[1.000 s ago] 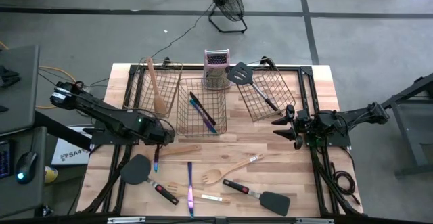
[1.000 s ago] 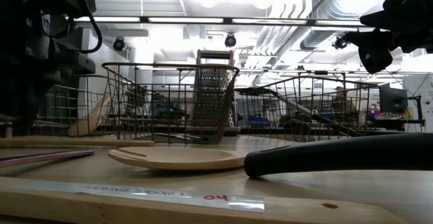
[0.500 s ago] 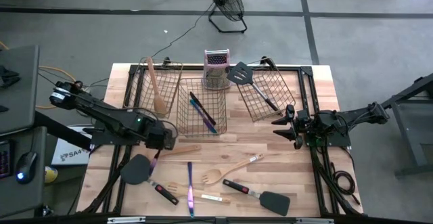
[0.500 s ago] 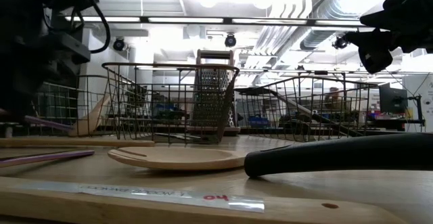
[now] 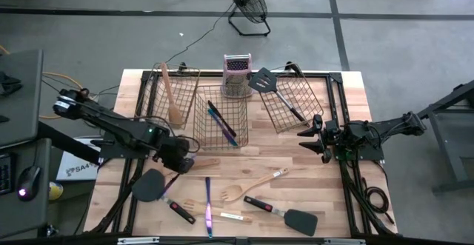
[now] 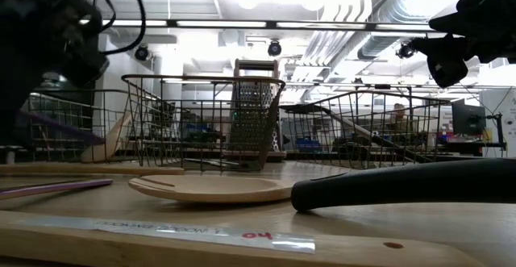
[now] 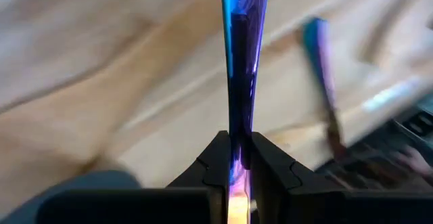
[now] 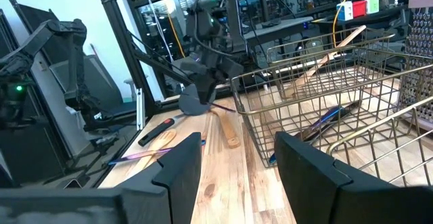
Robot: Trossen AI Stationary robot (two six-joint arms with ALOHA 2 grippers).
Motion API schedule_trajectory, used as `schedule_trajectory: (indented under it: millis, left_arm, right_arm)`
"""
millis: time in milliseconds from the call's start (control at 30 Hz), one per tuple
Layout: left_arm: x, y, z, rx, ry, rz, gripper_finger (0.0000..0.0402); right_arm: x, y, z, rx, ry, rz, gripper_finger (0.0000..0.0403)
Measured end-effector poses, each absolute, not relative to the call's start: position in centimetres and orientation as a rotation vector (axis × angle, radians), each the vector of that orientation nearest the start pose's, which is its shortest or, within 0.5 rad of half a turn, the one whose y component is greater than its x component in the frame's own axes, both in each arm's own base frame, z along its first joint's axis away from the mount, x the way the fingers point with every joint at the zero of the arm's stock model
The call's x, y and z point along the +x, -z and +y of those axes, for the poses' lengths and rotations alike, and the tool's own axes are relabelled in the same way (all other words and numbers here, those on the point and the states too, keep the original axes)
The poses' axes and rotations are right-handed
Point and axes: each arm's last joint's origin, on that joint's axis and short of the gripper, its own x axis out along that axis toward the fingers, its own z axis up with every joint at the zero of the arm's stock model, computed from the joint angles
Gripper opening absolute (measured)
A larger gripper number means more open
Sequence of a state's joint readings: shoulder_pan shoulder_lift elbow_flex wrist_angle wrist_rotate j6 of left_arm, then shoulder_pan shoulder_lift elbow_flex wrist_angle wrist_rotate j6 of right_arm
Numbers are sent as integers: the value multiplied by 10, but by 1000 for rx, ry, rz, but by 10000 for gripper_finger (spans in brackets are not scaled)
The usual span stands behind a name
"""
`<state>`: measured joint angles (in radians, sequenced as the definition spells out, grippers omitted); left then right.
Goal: Pick & Place Kitchen Items
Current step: Put the top blue table knife into the middle wire basket
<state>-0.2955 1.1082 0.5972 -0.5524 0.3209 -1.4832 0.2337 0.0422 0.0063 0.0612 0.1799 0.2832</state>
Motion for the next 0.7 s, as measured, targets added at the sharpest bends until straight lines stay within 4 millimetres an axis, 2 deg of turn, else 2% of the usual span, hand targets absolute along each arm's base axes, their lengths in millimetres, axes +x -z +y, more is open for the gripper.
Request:
schedule_trajectory:
  millis: [333,567,700]
  left_arm:
    - [189,-208,-71,-1273,5,1184,33]
    - [202,-223,-75,-1200,237,1009,33]
    - [206,-229,-75,-1166,285,908,33]
  right_arm:
    - [98,-168,18,288,-57,-17,180]
    - [98,-168,18,288,-57,-17,180]
    - [98,-168,18,288,-57,-16,180]
